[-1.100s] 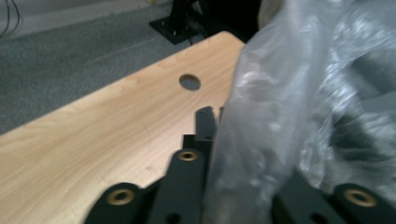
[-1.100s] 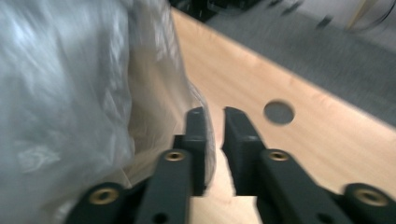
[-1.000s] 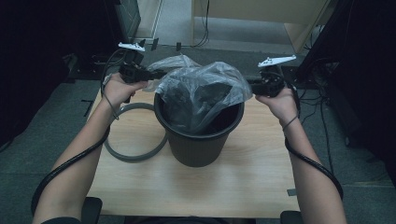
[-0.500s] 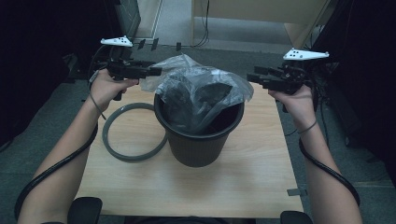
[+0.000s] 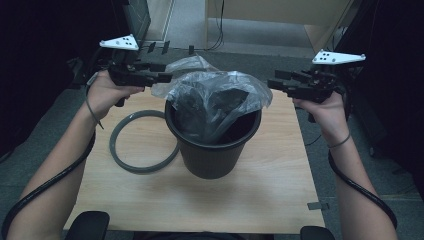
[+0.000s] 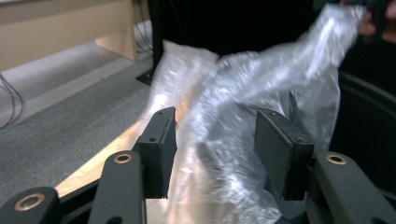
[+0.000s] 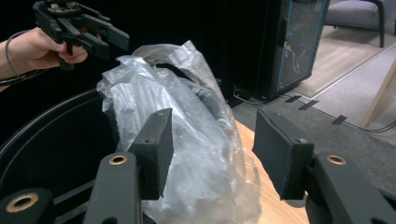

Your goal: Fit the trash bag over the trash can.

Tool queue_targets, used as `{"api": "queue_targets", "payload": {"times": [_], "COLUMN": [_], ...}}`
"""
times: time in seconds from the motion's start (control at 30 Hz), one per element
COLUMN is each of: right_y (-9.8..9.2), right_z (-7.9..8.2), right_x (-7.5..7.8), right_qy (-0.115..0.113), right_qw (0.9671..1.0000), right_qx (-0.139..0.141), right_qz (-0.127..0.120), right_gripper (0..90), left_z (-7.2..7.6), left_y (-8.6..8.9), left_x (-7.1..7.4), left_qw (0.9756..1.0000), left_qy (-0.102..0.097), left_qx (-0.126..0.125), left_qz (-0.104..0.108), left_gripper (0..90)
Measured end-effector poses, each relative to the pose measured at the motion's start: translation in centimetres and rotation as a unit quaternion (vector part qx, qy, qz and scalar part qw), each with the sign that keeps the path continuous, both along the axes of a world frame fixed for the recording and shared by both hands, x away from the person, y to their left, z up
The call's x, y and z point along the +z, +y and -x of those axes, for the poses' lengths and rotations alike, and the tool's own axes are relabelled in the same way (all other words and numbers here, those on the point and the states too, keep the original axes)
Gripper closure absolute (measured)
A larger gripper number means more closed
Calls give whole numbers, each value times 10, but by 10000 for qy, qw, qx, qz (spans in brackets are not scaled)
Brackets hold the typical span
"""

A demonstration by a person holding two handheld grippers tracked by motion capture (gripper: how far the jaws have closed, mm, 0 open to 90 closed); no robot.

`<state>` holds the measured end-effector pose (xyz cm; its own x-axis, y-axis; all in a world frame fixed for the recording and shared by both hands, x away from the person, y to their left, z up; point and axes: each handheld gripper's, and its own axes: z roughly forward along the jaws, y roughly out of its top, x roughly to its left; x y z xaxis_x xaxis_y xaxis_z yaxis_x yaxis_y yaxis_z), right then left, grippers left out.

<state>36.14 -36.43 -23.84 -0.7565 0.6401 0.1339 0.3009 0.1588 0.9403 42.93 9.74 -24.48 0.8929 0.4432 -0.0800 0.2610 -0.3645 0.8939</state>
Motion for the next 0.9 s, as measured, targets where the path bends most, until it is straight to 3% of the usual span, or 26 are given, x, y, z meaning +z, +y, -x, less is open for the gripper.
{"api": "queue_targets", "payload": {"times": [0.17,0.33,0.5,0.57,0.6,0.73,0.8,0.9], "right_y": [10,10,8,10,12,17,20,22], "right_z": [0,3,6,7,6,2,0,-2], "right_x": [-8,-13,-13,-15,-18,-31,-36,-38], "right_qy": [62,42,17,28,56,155,133,83], "right_qw": [9998,9996,9996,9994,9993,9990,9991,9988], "right_qx": [153,190,297,347,382,410,313,239], "right_qz": [95,213,1,24,28,100,262,414], "right_gripper": [437,395,379,365,355,346,422,653], "left_z": [-9,-16,-24,-25,-24,-20,-16,-12], "left_y": [-15,-22,-25,-27,-28,-29,-30,-31], "left_x": [-16,-25,-30,-32,-33,-35,-34,-32], "left_qw": [9996,9995,9993,9991,9992,9995,9996,9994], "left_qy": [213,225,305,336,306,184,60,-69], "left_qx": [37,80,176,197,202,214,181,222], "left_qz": [-167,-198,-155,-166,-131,-158,-189,-264], "left_gripper": [450,438,430,466,532,645,697,752]}}
